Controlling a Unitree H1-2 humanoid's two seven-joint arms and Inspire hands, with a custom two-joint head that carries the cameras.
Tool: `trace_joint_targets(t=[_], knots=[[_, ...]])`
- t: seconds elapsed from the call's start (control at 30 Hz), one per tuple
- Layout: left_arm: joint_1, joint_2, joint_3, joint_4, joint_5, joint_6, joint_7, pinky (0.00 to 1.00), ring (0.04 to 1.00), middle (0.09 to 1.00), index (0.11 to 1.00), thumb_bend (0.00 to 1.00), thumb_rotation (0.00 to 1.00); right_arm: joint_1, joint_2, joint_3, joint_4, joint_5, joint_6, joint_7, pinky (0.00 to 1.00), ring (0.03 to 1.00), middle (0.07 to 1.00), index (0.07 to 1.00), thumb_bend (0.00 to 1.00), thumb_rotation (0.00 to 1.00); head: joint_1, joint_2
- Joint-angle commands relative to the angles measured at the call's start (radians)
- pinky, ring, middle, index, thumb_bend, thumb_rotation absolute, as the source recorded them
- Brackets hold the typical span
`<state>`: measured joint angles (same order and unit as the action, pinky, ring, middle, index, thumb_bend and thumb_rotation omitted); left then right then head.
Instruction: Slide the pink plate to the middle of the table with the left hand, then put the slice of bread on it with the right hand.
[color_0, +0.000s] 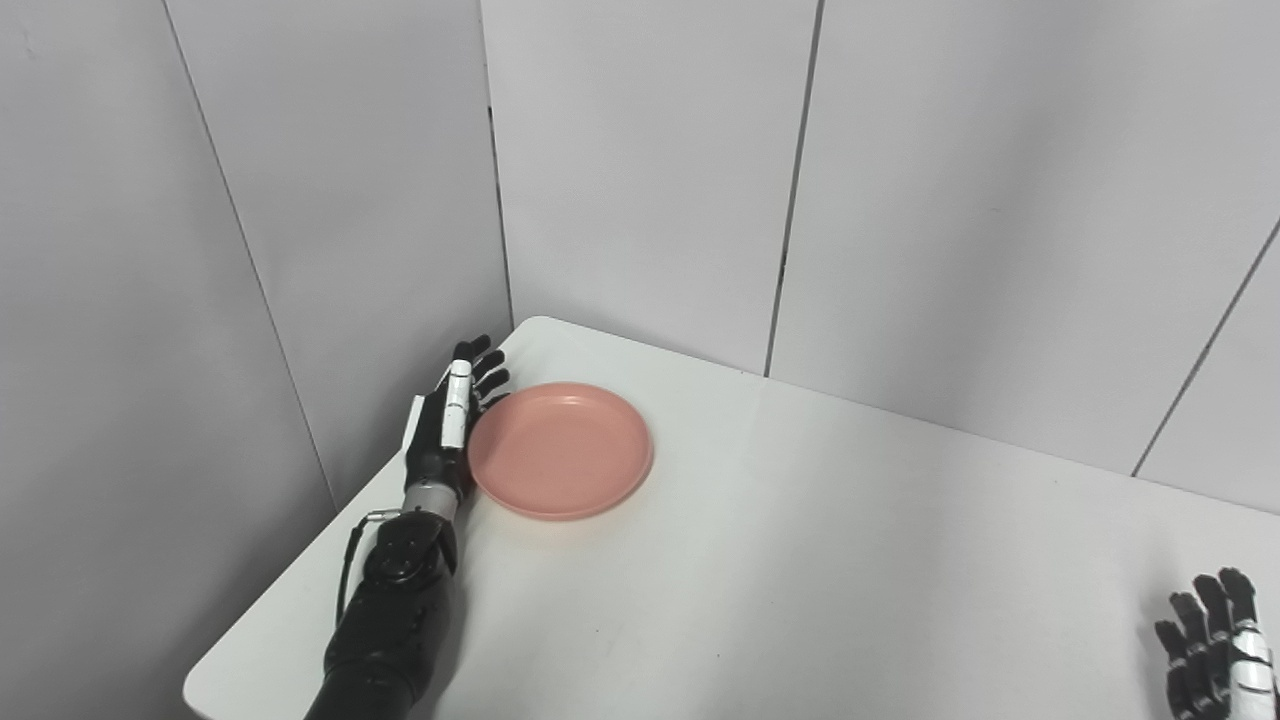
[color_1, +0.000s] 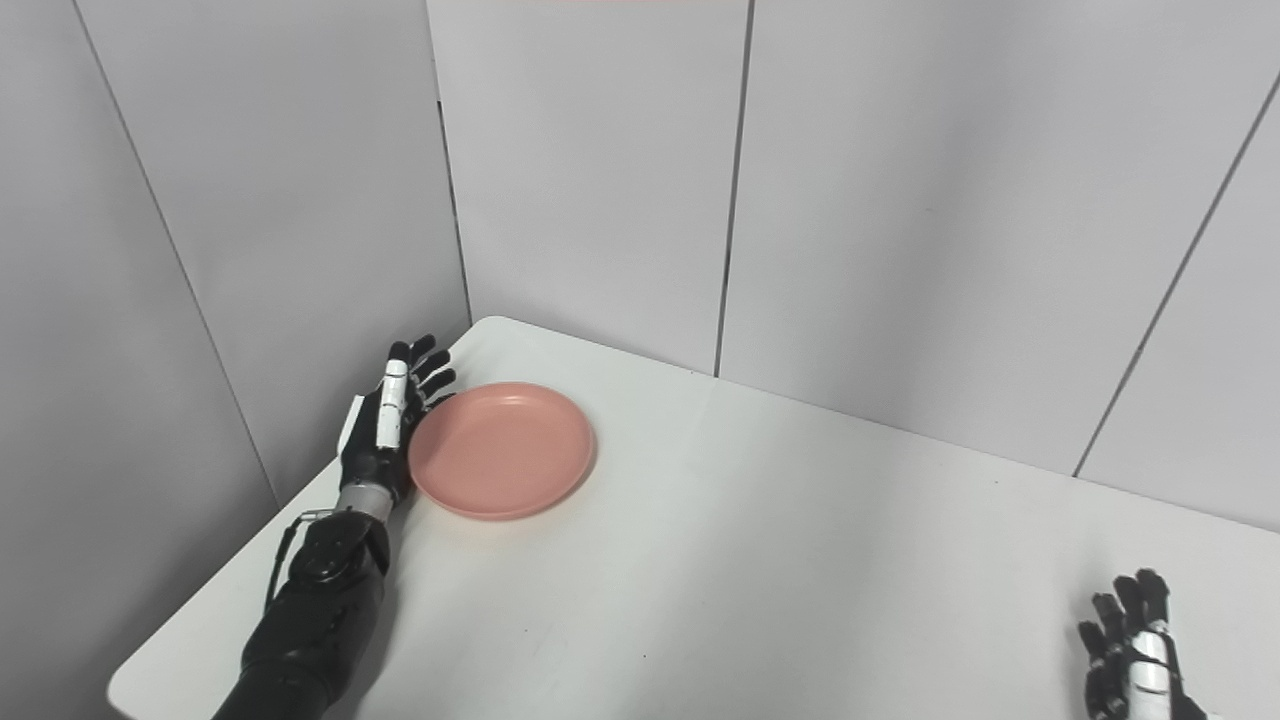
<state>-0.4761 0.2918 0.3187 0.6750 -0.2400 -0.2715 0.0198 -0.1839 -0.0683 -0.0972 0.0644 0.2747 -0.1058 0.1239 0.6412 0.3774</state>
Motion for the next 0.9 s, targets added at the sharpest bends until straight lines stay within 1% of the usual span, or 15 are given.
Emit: trace_joint_targets(t=[0.0,0.13,0.23,0.33,0.4,0.5,0.6,0.73,0.87], knots=[[-0.024,0.012,-0.004,-0.049,-0.01,0.002,-0.015,0.77,0.853,0.87,0.864,0.76,1.0,-0.024,-0.004,-0.004,-0.026,0.011,-0.017,0.01,1.0,1.0,1.0,1.0,0.55,0.88,0.002,0.002],[-0.017,-0.002,-0.01,-0.081,-0.015,0.028,-0.019,0.79,0.854,0.881,0.873,0.75,1.0,-0.025,-0.003,-0.007,-0.029,0.01,-0.01,0.003,1.0,1.0,1.0,1.0,0.53,0.88,-0.001,0.002],[-0.013,-0.009,-0.018,-0.091,-0.016,0.031,-0.025,0.79,0.856,0.888,0.871,0.75,1.0,-0.027,-0.004,-0.008,-0.028,0.01,-0.008,0.004,1.0,1.0,1.0,1.0,0.54,0.88,-0.001,0.002],[-0.009,-0.017,-0.023,-0.108,-0.038,0.041,-0.053,0.79,0.869,0.9,0.877,0.75,1.0,-0.028,-0.004,-0.007,-0.025,0.008,-0.012,0.005,1.0,1.0,1.0,1.0,0.55,0.87,-0.002,0.003],[-0.005,-0.023,-0.028,-0.116,-0.041,0.041,-0.065,0.8,0.88,0.908,0.881,0.75,1.0,-0.028,-0.004,-0.007,-0.024,0.009,-0.019,0.008,1.0,1.0,1.0,1.0,0.54,0.87,-0.003,0.003],[-0.004,-0.032,-0.036,-0.116,-0.035,0.039,-0.064,0.8,0.871,0.902,0.871,0.75,1.0,-0.028,-0.004,-0.007,-0.023,0.009,-0.021,0.01,1.0,1.0,1.0,1.0,0.52,0.88,-0.005,0.004],[-0.002,-0.043,-0.049,-0.114,-0.022,0.036,-0.06,0.8,0.864,0.891,0.862,0.75,1.0,-0.028,-0.002,-0.008,-0.029,0.007,-0.012,0.003,1.0,1.0,1.0,1.0,0.55,0.87,-0.005,0.006],[0.002,-0.059,-0.063,-0.114,-0.028,0.042,-0.078,0.81,0.881,0.89,0.867,0.75,1.0,-0.026,-0.001,-0.007,-0.042,0.003,-0.006,-0.004,1.0,1.0,1.0,1.0,0.53,0.87,-0.008,0.009],[0.004,-0.068,-0.08,-0.094,-0.028,0.035,-0.095,0.8,0.888,0.913,0.878,0.75,1.0,-0.026,-0.005,-0.006,-0.043,0.001,-0.004,-0.003,1.0,1.0,1.0,1.0,0.54,0.88,-0.011,0.012]])
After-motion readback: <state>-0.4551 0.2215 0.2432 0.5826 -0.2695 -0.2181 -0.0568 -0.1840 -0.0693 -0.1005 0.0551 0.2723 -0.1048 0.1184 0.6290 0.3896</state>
